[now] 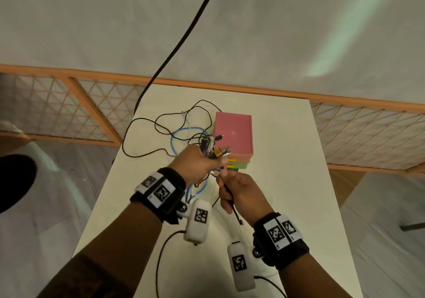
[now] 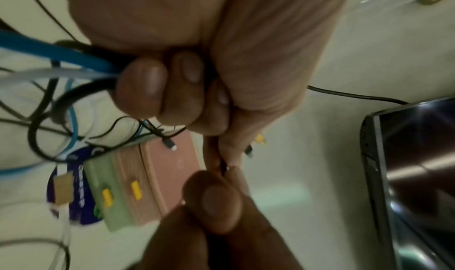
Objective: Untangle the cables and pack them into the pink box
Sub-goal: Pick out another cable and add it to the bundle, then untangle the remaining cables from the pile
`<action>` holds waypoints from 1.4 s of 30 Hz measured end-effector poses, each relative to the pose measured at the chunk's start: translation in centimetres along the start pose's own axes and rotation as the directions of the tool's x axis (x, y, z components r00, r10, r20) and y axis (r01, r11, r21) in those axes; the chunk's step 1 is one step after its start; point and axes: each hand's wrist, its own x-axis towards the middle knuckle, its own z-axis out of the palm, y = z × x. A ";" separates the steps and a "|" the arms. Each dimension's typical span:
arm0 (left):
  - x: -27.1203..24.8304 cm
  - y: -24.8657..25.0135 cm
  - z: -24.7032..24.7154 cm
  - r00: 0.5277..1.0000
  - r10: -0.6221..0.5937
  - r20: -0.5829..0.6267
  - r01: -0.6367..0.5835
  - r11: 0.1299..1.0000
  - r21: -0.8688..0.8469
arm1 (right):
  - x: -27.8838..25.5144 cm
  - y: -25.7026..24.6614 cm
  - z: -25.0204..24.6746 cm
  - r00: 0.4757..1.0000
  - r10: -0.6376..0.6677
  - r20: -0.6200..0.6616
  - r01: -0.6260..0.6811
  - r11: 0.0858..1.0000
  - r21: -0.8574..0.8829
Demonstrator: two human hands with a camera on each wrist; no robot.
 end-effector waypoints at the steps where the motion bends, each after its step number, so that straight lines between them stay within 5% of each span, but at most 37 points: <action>1: 0.0 0.2 0.2 0.995 0.010 -0.096 -0.009 1.000 0.013 | 0.1 0.1 -0.1 1.000 -0.009 -0.001 0.009 1.000 -0.023; 3: 1.4 0.3 -0.7 0.900 -0.050 -0.433 0.014 0.996 -0.085 | 0.2 0.1 -0.5 1.000 -0.023 -0.003 0.023 0.996 -0.085; 5: 2.7 0.0 -2.5 0.773 -0.156 -0.615 0.003 0.970 -0.242 | 0.2 0.3 -0.9 0.999 -0.033 -0.014 0.031 0.992 -0.122; 6: 3.1 -0.5 -3.0 0.781 -0.169 -0.601 -0.004 0.961 -0.276 | 0.3 0.4 -1.0 0.999 -0.039 -0.026 0.036 0.992 -0.123; 9: 2.7 -1.6 -1.6 0.950 -0.066 -0.304 -0.010 0.970 -0.241 | 1.1 0.7 -1.0 0.998 -0.053 -0.043 0.047 0.992 -0.121; 10: 2.6 -2.0 -0.9 0.969 -0.035 -0.244 -0.014 0.980 -0.199 | 1.4 0.7 -0.9 0.998 -0.056 -0.032 0.051 0.989 -0.136; 16: 3.6 -2.6 -0.7 0.924 -0.032 -0.382 0.015 0.999 -0.048 | 5.0 0.6 -2.1 0.960 -0.163 -0.230 0.005 0.826 -0.563; 24: 3.4 -2.1 -1.0 0.940 -0.151 -0.304 0.077 0.967 -0.244 | 12.3 -2.9 -2.8 0.905 -0.131 -0.405 -0.114 0.841 -0.528; 28: 2.5 -1.9 -0.8 0.968 -0.182 -0.175 0.119 0.940 -0.320 | 14.4 -5.4 -2.7 0.951 -0.016 -0.308 -0.137 0.873 -0.468; 32: 2.3 -2.2 -0.8 0.980 -0.158 -0.122 0.109 0.935 -0.337 | 12.4 -4.6 -1.8 0.971 -0.079 -0.224 -0.001 0.942 -0.335; 35: 2.1 -2.2 -0.6 0.991 -0.076 -0.107 0.043 0.958 -0.283 | 9.3 -4.4 -0.4 0.992 -0.119 -0.036 0.112 0.982 -0.154; 38: 1.8 -1.8 -0.2 0.998 -0.041 -0.041 0.031 0.977 -0.209 | 7.8 -4.4 0.5 0.967 -0.212 0.145 0.246 0.927 -0.284; 42: 1.6 -1.3 0.7 1.000 -0.012 0.015 0.013 0.995 -0.097 | 7.0 -4.0 0.5 0.958 -0.271 0.092 0.282 0.840 -0.463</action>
